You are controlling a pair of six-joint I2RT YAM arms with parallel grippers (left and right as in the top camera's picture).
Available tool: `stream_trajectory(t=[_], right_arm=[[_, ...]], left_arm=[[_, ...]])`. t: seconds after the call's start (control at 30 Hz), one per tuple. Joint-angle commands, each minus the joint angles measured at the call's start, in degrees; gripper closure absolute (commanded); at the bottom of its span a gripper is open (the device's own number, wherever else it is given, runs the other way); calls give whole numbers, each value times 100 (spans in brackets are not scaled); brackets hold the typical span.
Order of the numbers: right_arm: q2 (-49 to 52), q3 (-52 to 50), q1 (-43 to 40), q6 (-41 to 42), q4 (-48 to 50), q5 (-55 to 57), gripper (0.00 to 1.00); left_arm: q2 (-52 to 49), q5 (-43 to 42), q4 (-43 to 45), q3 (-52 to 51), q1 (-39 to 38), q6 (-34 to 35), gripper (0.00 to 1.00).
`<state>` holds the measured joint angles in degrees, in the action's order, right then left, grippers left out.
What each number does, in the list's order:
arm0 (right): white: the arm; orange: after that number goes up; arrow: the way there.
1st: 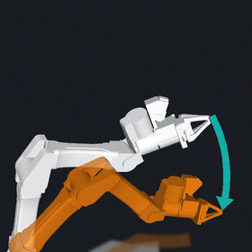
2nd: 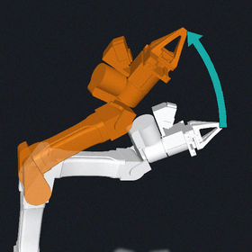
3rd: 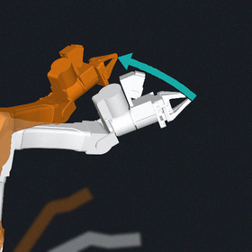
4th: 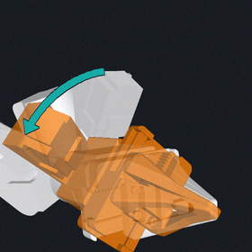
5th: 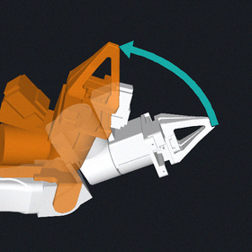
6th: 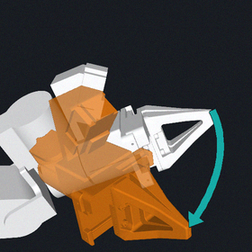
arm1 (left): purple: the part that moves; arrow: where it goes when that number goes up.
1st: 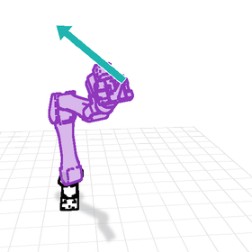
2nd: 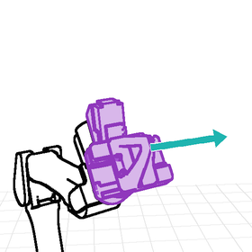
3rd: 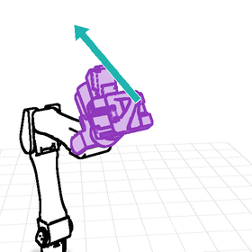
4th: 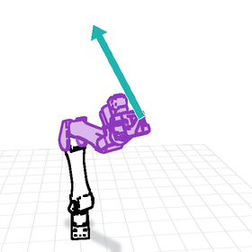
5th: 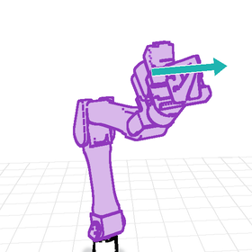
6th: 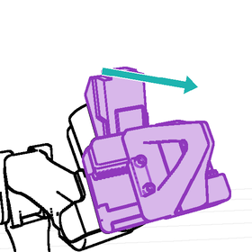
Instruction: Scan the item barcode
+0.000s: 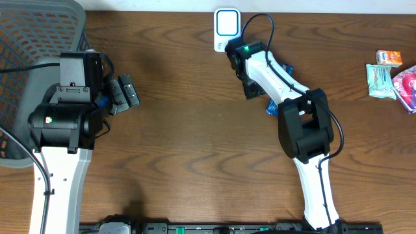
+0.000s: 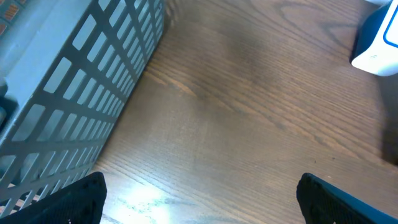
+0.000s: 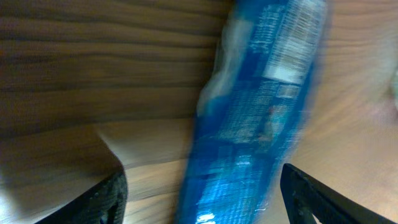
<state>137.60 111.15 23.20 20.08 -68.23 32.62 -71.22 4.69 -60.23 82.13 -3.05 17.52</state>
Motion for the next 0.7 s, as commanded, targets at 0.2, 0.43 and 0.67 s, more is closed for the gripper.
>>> stream_trajectory(t=[0.2,0.43,0.67], right_arm=[[-76,-946,-575,-90,909,101,28],[-76,-1285,-697,-105,1375,-367,71],[-90,-710,-667,-111,918,-990,99]], left_arm=[[-15,50,-22,61,20,-76,2],[-15,50,-20,61,20,-76,2],[-15,50,-22,61,20,-76,2]])
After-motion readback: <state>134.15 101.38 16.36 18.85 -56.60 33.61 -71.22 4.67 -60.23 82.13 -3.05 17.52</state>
